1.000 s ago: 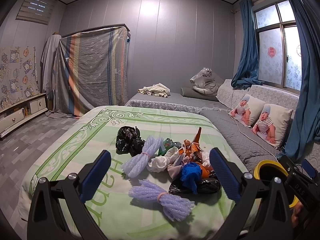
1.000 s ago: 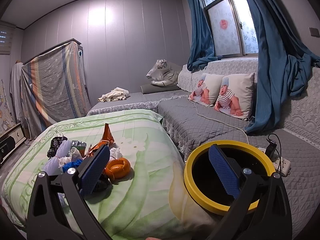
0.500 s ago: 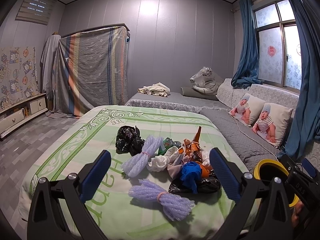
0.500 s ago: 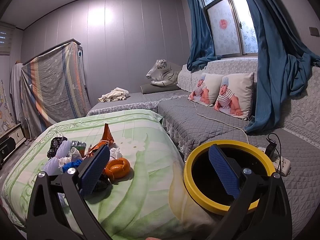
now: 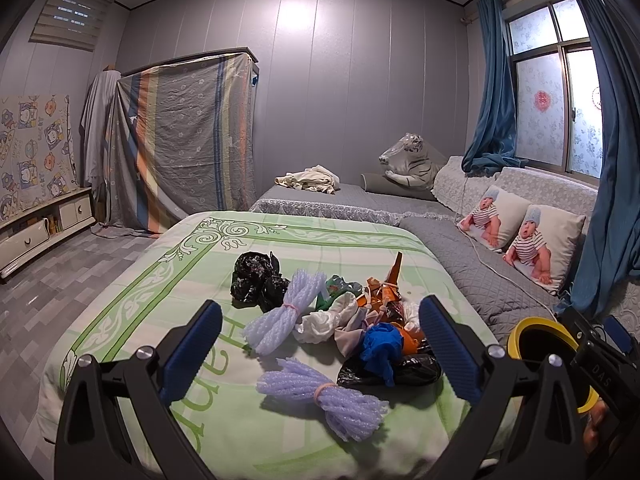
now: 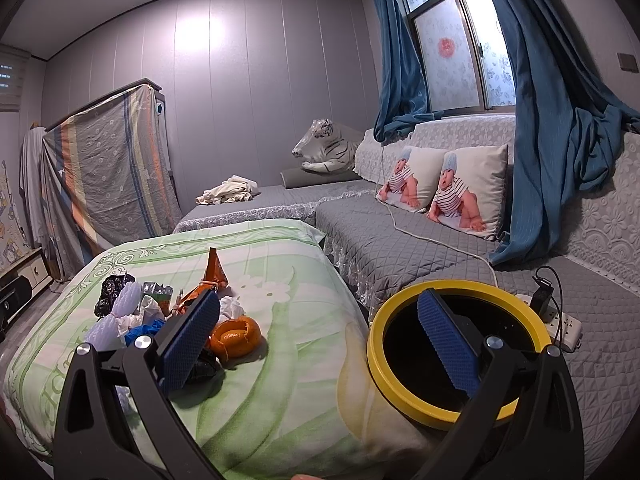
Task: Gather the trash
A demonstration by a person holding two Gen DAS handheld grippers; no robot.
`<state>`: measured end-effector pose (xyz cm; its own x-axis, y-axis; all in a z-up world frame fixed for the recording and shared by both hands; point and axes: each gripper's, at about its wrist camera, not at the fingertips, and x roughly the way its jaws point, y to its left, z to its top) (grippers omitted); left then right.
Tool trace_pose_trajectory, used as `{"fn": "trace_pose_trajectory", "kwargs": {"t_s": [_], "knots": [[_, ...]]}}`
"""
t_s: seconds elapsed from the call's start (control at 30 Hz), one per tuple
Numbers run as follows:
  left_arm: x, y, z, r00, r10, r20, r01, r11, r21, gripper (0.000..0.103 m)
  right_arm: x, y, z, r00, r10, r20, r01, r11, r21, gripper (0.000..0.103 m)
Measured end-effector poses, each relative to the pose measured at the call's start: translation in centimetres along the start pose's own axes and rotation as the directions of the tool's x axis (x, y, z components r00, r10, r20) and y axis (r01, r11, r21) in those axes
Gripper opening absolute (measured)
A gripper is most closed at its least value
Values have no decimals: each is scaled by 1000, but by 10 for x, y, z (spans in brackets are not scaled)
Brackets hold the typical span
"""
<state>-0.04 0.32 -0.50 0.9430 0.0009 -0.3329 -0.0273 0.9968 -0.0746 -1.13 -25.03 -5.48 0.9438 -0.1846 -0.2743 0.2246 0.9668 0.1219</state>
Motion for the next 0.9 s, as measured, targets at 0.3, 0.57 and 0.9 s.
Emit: {"fn": "trace_pose_trajectory", "kwargs": {"t_s": [0.3, 0.57, 0.9], "knots": [[2, 3, 0, 1000, -6, -5, 6, 1000, -11, 95, -1, 2, 2, 999, 30, 12, -30, 1000, -5, 95], [9, 22, -1, 997, -66, 28, 67, 998, -9, 95, 11, -7, 8, 992, 123, -8, -122, 992, 27, 95], [35, 69, -27, 981, -191, -37, 187, 979, -81, 95, 59, -10, 9, 947, 284, -148, -280, 959, 47, 95]]}}
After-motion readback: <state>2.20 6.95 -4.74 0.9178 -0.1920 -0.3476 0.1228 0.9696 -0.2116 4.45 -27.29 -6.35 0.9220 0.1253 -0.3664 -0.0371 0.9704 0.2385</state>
